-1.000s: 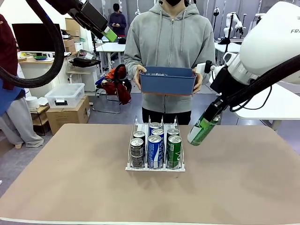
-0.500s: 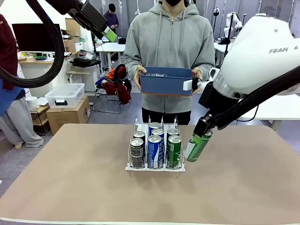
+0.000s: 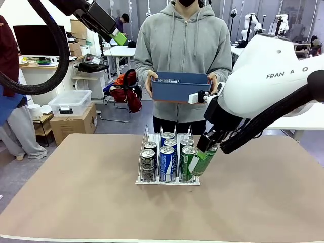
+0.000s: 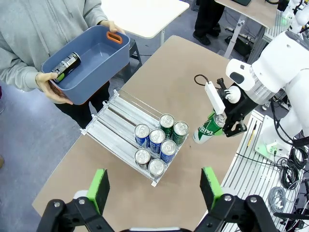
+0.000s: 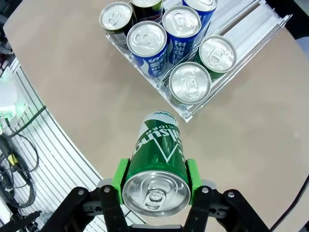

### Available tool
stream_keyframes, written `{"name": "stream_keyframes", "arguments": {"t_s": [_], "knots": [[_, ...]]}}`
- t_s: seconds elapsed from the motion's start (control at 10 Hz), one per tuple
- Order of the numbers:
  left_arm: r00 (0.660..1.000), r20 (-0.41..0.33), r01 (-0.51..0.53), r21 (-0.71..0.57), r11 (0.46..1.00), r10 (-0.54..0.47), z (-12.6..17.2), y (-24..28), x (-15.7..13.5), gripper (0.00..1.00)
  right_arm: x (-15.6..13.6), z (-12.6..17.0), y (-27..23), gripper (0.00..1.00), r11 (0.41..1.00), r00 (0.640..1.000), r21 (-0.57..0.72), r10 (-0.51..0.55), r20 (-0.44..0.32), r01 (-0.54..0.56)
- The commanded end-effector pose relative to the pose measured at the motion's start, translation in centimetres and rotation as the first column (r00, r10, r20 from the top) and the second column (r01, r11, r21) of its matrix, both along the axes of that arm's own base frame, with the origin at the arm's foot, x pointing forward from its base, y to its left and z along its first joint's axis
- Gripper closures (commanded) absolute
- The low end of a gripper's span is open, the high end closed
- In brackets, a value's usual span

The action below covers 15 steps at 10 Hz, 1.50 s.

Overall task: Fill the beverage cans into the dispenser.
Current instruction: Place the picked Sprite in the line of the Automatic Can Dispenser with the same cans.

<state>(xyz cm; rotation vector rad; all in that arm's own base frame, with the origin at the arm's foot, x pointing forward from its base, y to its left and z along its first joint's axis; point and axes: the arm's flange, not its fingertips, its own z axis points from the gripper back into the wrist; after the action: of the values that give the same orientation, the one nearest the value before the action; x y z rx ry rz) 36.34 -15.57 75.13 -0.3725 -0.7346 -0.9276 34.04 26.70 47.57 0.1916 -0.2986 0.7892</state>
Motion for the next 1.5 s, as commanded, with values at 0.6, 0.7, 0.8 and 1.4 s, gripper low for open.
{"name": "stream_keyframes", "arguments": {"t_s": [0.6,0.7,0.8,1.4], "knots": [[1.0,-0.008,-0.001,-0.004,1.0,0.001,-0.2,0.1,0.0,0.0,1.1,-1.9,2.0,0.42,1.0,1.0,-0.018,-0.012,0.019,0.012],[1.0,-0.008,-0.001,-0.004,1.0,0.001,-0.2,0.1,0.0,0.0,2.0,-2.0,2.3,0.42,1.0,1.0,-0.015,-0.001,0.018,0.001],[1.0,-0.008,-0.001,-0.004,1.0,0.001,-0.2,0.1,0.0,0.0,2.9,-2.1,2.7,0.42,1.0,1.0,-0.016,0.004,0.023,-0.004],[1.0,-0.008,-0.001,-0.004,1.0,0.001,-0.2,0.1,0.0,0.0,7.0,-2.7,2.8,0.42,0.997,1.0,-0.068,-0.021,0.016,0.022]]}}
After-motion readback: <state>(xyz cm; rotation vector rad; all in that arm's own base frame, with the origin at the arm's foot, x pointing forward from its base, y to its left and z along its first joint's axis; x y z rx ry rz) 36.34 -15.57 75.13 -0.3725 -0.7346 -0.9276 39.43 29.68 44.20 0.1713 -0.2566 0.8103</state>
